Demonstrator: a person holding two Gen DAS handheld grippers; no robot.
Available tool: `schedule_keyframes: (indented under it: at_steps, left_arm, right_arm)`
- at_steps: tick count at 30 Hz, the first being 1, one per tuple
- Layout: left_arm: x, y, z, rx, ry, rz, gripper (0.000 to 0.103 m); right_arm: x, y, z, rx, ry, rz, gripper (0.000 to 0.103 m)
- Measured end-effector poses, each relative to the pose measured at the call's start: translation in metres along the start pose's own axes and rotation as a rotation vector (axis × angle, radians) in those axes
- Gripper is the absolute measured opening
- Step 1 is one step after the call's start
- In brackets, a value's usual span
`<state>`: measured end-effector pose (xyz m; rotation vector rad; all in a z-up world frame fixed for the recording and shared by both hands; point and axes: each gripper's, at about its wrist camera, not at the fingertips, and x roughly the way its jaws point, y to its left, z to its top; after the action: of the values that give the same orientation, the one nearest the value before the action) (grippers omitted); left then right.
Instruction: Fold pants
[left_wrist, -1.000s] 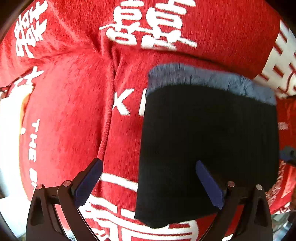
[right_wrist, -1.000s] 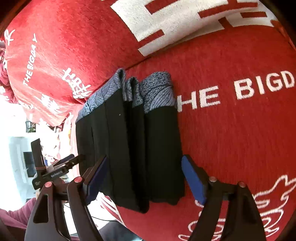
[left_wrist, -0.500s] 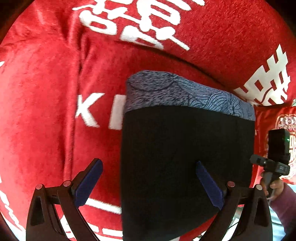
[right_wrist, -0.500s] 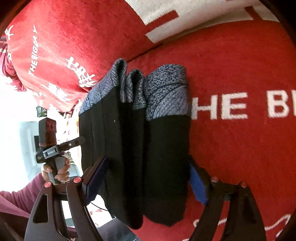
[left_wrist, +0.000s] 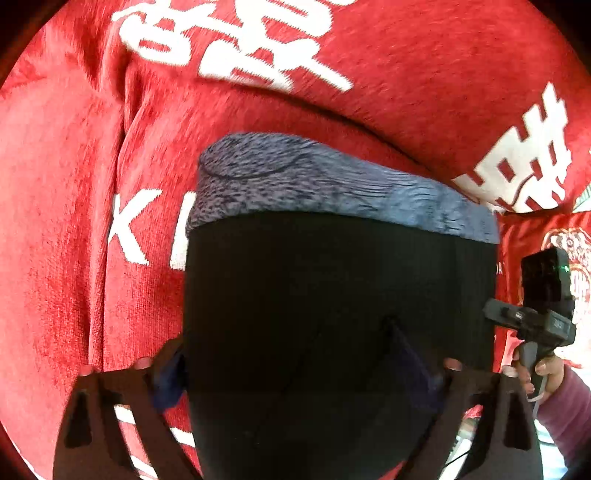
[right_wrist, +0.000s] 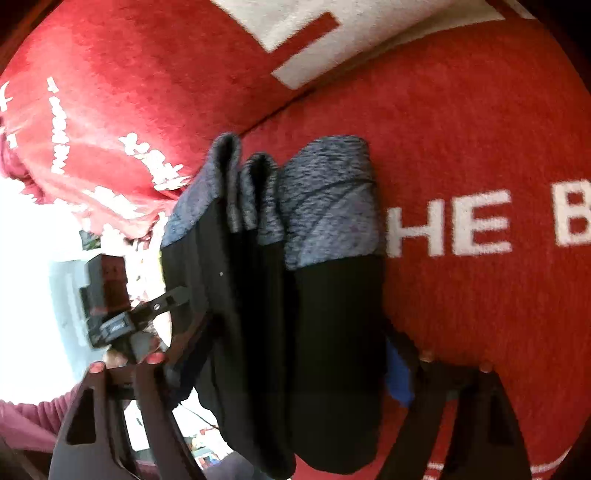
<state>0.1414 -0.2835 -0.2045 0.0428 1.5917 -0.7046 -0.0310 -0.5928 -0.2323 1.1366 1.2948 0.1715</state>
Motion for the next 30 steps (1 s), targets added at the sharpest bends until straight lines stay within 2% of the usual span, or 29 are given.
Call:
schedule_keyframes:
  at_steps: [3,4,6,9,14,18,22,23,24,25,26,28,30]
  left_arm:
    - [-0.015,-0.013,-0.005,0.031,-0.034,0.013,0.066]
    - [-0.023,-0.013,-0.008,0.04,-0.046,0.012,0.06]
    - [-0.033,-0.014,-0.011,0.045,-0.06,0.002,0.054]
    - [-0.047,-0.021,-0.021,0.06,-0.066,-0.001,0.053]
    - [-0.069,-0.022,-0.046,0.053,-0.047,0.002,0.053]
    - [-0.091,-0.007,-0.078,0.033,-0.033,0.007,0.053]
    - [-0.079,0.015,-0.097,0.015,0.013,0.041,0.053]
    - [-0.074,0.019,-0.099,0.023,0.021,0.063,0.055]
    - [-0.07,0.023,-0.102,0.036,0.011,0.085,0.062]
    - [-0.067,0.027,-0.106,0.053,-0.02,0.111,0.075]
    - [-0.065,0.029,-0.108,0.065,-0.042,0.13,0.08]
    - [-0.056,0.037,-0.111,0.067,-0.059,0.151,0.1]
    - [-0.052,0.045,-0.109,0.039,-0.065,0.137,0.103]
  right_arm:
    - [-0.007,-0.001,-0.007,0.029,-0.012,0.028,0.053]
    - [-0.01,-0.001,-0.009,0.034,-0.022,0.04,0.05]
    - [-0.018,0.002,-0.015,0.042,-0.045,0.067,0.043]
    - [-0.026,0.01,-0.027,0.038,-0.055,0.089,0.04]
    - [-0.026,0.028,-0.06,0.039,-0.013,0.125,0.039]
    - [-0.02,0.04,-0.089,0.057,-0.004,0.178,0.039]
    - [-0.006,0.045,-0.111,0.057,0.002,0.171,0.039]
    - [0.001,0.042,-0.115,0.071,0.007,0.164,0.039]
    - [0.008,0.039,-0.118,0.078,0.015,0.145,0.039]
    - [0.013,0.037,-0.12,0.07,0.015,0.116,0.04]
    - [0.015,0.034,-0.122,0.054,0.002,0.07,0.043]
    - [0.019,0.028,-0.122,0.061,-0.005,0.023,0.05]
    - [0.023,0.026,-0.122,0.066,-0.012,-0.045,0.065]
